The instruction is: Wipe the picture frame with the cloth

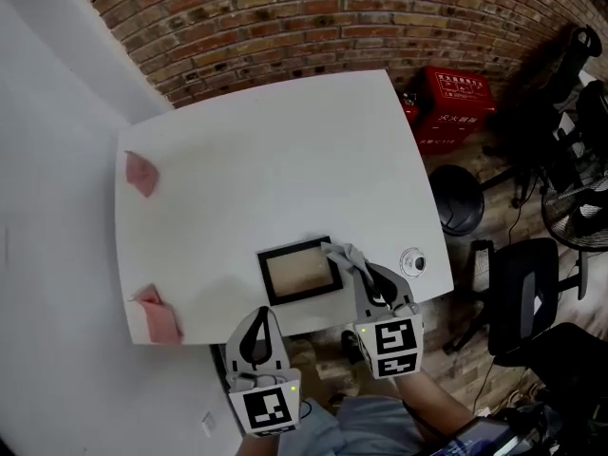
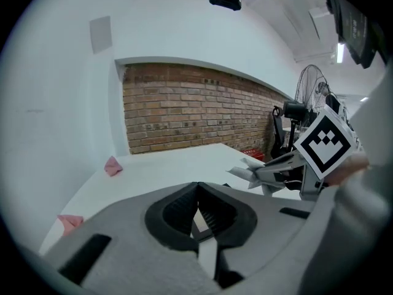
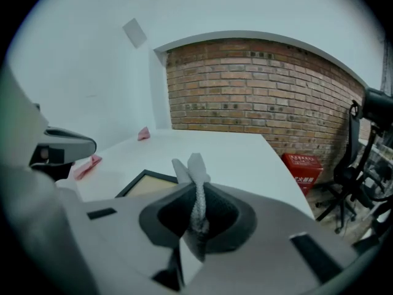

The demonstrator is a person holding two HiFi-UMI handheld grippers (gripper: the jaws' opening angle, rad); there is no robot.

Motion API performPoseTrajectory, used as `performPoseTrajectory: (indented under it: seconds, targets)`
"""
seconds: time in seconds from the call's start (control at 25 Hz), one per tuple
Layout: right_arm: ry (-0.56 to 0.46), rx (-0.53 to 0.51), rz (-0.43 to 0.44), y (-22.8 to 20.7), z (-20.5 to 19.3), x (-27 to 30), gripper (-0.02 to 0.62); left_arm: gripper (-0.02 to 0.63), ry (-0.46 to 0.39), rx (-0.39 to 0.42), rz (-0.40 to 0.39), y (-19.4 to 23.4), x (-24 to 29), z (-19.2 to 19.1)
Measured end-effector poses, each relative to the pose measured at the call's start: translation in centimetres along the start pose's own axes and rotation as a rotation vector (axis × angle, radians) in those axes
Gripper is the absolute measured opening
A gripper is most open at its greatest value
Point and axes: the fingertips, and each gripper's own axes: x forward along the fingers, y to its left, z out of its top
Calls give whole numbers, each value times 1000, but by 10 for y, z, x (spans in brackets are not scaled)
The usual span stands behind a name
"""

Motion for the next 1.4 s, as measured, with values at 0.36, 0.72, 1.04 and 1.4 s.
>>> performPoseTrajectory:
  seconds: [0.36, 0.72, 1.04, 1.4]
  targets:
    - [-105, -42, 52, 14, 50, -28, 34, 9, -70, 5, 81, 10, -36, 27]
    - [-150, -102, 129, 53, 82, -18, 34, 9, -83, -18, 163, 48, -49, 24]
    - [-113, -136, 189, 95, 82, 18, 34, 9, -30, -64, 192, 84, -48, -1]
    - [-60, -150, 235, 136, 73, 58, 34, 9, 43, -102, 218, 125, -42, -30]
